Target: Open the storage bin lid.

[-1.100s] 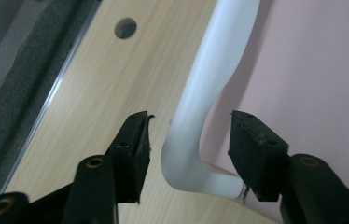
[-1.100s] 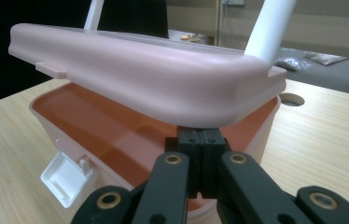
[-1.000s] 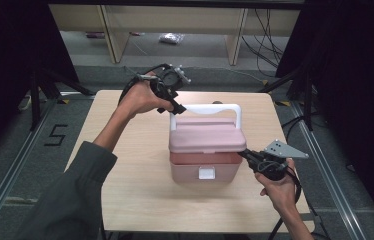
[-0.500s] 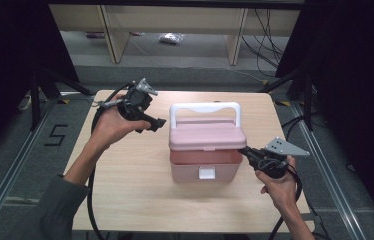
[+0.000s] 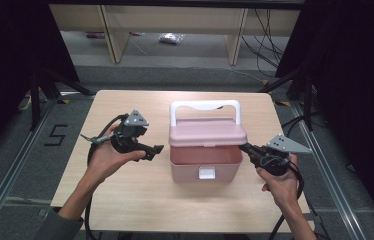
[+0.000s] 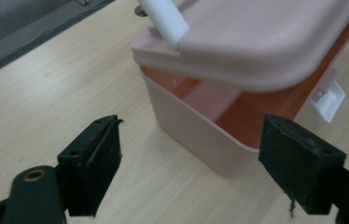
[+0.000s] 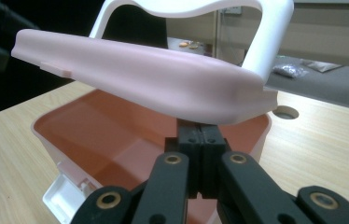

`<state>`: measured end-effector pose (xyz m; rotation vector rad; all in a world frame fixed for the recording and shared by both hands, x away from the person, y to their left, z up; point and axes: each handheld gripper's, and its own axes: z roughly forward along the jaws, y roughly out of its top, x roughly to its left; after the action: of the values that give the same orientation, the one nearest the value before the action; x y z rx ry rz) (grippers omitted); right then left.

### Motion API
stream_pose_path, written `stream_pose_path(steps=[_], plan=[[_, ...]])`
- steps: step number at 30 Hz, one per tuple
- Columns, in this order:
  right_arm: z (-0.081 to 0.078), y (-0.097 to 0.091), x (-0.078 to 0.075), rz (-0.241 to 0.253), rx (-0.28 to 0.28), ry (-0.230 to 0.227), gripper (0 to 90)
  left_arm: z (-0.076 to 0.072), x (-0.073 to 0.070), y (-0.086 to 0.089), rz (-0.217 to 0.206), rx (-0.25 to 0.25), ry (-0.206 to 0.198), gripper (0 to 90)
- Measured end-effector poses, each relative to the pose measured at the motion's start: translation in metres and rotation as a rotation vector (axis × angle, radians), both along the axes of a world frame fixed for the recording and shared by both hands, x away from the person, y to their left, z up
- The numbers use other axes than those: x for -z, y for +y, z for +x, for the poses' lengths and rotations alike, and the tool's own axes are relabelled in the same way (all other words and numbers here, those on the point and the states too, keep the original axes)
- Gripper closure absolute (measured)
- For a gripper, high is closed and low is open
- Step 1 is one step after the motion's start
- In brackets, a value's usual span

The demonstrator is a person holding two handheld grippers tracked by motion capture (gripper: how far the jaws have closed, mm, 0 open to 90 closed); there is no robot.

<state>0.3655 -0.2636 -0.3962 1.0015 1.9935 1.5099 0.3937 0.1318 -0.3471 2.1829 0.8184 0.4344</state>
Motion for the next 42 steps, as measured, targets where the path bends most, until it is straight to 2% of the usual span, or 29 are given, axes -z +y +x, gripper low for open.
stream_pose_path(steps=[1,2,3,4,6,8,9,10,11,12,13,17,18,22,24,26,28,29,31,32,33,34,35,37,40,42], plan=[[0.002,-0.002,-0.001,-0.018,-0.005,-0.038,90.0,0.000,0.006,0.001,-0.015,0.001,0.006,20.5],[0.000,0.001,-0.002,0.015,-0.001,0.013,90.0,0.000,0.009,0.001,-0.015,0.002,0.020,20.5],[0.000,0.000,-0.002,0.010,-0.001,0.007,90.0,0.000,0.016,0.001,-0.035,-0.018,0.025,20.5],[0.003,0.000,-0.002,0.001,0.004,-0.031,90.0,0.000,0.020,0.000,-0.042,-0.019,0.038,20.6],[0.003,0.002,-0.003,0.006,-0.002,-0.009,90.0,0.000,0.025,-0.003,-0.061,-0.022,0.047,20.7],[0.004,0.002,-0.004,0.000,0.008,-0.031,90.0,0.001,0.031,-0.007,-0.086,-0.019,0.058,20.7],[0.003,0.003,-0.005,0.011,0.007,-0.020,90.0,0.001,0.034,-0.010,-0.094,-0.021,0.064,20.7],[0.004,0.002,-0.005,0.002,0.001,-0.032,90.0,0.002,0.036,-0.012,-0.090,-0.013,0.074,20.8],[0.002,0.003,-0.006,0.009,0.012,0.007,90.0,0.002,0.038,-0.015,-0.090,-0.015,0.083,20.9],[0.005,0.002,-0.006,-0.007,0.015,-0.040,90.0,0.002,0.041,-0.018,-0.089,-0.014,0.085,21.0],[0.005,0.003,-0.006,0.016,0.004,-0.025,90.0,0.002,0.042,-0.020,-0.091,-0.019,0.090,21.2],[0.005,0.001,-0.007,-0.008,0.008,-0.034,90.0,0.005,0.048,-0.030,-0.100,-0.013,0.098,22.3],[0.003,0.003,-0.007,0.020,0.012,0.008,90.0,0.006,0.049,-0.031,-0.109,-0.018,0.100,23.2],[0.003,0.002,-0.008,0.006,0.010,0.001,90.0,0.010,0.053,-0.039,-0.105,-0.008,0.098,27.8],[0.004,0.003,-0.007,0.019,0.010,0.003,90.0,0.011,0.056,-0.042,-0.109,-0.004,0.102,33.3],[0.005,0.003,-0.008,0.017,0.010,-0.007,90.0,0.011,0.059,-0.044,-0.089,0.008,0.099,38.4],[0.008,0.001,-0.009,-0.015,0.005,-0.046,90.0,0.011,0.063,-0.044,-0.087,0.001,0.097,40.8],[0.006,0.002,-0.009,-0.001,0.012,-0.020,90.0,0.011,0.065,-0.043,-0.102,-0.004,0.105,42.4],[0.008,0.003,-0.010,0.008,0.017,-0.033,90.0,0.013,0.066,-0.042,-0.115,-0.010,0.103,44.8],[0.008,0.003,-0.011,0.004,0.016,-0.015,90.0,0.014,0.066,-0.041,-0.112,-0.005,0.102,45.6],[0.009,0.003,-0.012,0.012,0.018,-0.016,90.0,0.014,0.067,-0.041,-0.114,-0.005,0.103,45.8],[0.011,0.003,-0.012,0.002,0.019,-0.038,90.0,0.013,0.067,-0.041,-0.120,-0.013,0.107,46.1],[0.010,0.004,-0.013,0.015,0.023,-0.010,90.0,0.014,0.067,-0.041,-0.117,-0.014,0.104,46.3],[0.012,0.004,-0.015,0.007,0.018,-0.011,90.0,0.015,0.068,-0.041,-0.118,-0.007,0.099,46.1],[0.019,0.004,-0.019,0.003,0.015,-0.014,90.0,0.016,0.071,-0.043,-0.126,-0.031,0.101,46.9],[0.024,0.004,-0.021,0.010,0.017,-0.010,90.0,0.016,0.070,-0.043,-0.106,-0.021,0.087,47.1]])
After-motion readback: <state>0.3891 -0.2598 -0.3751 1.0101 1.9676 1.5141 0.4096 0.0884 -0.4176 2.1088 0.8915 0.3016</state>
